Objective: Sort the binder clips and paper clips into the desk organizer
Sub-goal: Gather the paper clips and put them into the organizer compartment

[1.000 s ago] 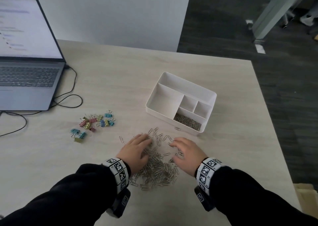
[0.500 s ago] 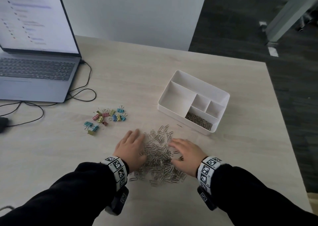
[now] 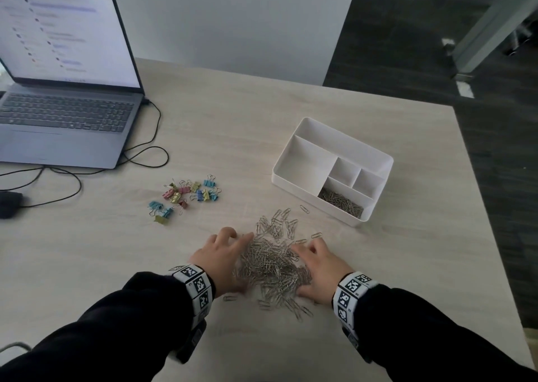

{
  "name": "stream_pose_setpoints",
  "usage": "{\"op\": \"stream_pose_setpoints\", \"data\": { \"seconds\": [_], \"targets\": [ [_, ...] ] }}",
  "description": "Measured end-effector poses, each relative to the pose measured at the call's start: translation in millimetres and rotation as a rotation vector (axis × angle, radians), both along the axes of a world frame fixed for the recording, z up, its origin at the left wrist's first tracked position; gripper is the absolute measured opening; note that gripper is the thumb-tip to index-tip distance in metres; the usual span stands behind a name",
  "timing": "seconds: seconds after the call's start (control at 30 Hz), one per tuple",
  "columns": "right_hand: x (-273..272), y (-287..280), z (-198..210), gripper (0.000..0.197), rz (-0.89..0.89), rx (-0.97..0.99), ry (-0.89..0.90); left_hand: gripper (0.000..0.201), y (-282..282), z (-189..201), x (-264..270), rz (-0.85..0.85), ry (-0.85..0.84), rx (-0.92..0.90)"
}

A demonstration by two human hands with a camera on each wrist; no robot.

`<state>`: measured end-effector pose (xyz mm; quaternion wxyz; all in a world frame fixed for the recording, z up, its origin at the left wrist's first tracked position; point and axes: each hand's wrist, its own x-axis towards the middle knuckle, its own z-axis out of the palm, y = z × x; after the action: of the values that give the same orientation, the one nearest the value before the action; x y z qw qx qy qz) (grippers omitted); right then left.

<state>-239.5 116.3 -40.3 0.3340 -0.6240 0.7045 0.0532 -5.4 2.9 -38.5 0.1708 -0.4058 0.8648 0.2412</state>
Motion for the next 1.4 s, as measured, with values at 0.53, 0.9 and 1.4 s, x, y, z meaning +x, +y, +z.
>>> {"op": "stream_pose_setpoints", "data": {
  "seconds": [0.53,0.9,1.4],
  "targets": [
    [16.9,-2.0,-1.2,0.026,-0.023,-0.087,-0.080,0.031,15.6,0.0,-48.8,-0.050,0.120,0.096],
    [-22.9,2.5,16.9,0.013,-0.296,-0.230,-0.248,0.024,-10.2,21.7,-69.3,0.069,0.197,0.241],
    [-98.5,-18.0,41.7,0.015,-0.784,-0.472,-0.422,0.014,-49.9,54.9,-173.2,0.286,0.543,0.404]
  ]
}}
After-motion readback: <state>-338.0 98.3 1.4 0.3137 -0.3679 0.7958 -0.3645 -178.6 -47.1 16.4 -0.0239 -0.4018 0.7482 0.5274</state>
